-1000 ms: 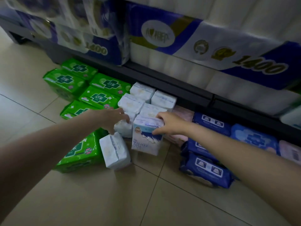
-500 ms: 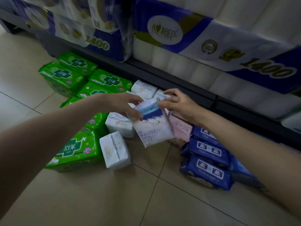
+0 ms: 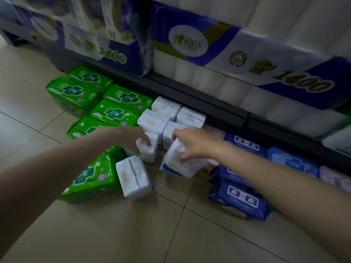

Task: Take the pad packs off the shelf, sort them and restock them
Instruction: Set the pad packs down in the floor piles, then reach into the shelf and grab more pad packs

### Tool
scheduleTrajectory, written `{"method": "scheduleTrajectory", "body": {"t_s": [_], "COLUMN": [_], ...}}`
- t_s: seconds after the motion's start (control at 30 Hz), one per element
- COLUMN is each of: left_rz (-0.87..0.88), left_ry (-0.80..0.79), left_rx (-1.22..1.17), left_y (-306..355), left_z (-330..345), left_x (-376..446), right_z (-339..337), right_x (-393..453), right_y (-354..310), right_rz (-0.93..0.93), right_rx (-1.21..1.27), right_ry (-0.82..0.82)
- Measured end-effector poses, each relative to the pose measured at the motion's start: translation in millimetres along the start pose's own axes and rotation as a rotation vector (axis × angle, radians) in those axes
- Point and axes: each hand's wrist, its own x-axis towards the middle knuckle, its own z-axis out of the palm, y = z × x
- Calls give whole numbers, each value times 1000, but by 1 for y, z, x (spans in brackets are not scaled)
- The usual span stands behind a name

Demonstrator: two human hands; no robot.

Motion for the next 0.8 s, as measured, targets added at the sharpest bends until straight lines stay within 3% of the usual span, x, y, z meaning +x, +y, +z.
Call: {"method": "scheduleTrajectory", "body": {"t_s": [0.1, 0.2, 0.33, 0.47, 0.57, 0.67, 0.8], "left_rz": [22, 14, -6, 61, 145, 344, 563], "left_ry": [5, -55, 29, 426, 792, 1170, 1518], "left_rx": [-3, 49, 112, 75, 3, -89, 60], "left_y": [-1, 2, 16, 57, 105, 163, 242], "left_z": [0, -8, -30, -88, -144, -214, -300], "left_x": [0, 2, 3, 0, -12, -35, -81], "right_z": [29, 38, 0, -80, -156, -241, -331], "right_x": [19, 28, 20, -13, -51, -106, -181], "right_y": [-10, -9, 1, 29, 57, 81, 105], "right_rz": [75, 144, 21, -40, -93, -44, 36], "right_rx": [-86, 8, 5, -93, -205, -341, -423], "right_ry": [60, 76, 129, 343, 630, 903, 1161]}}
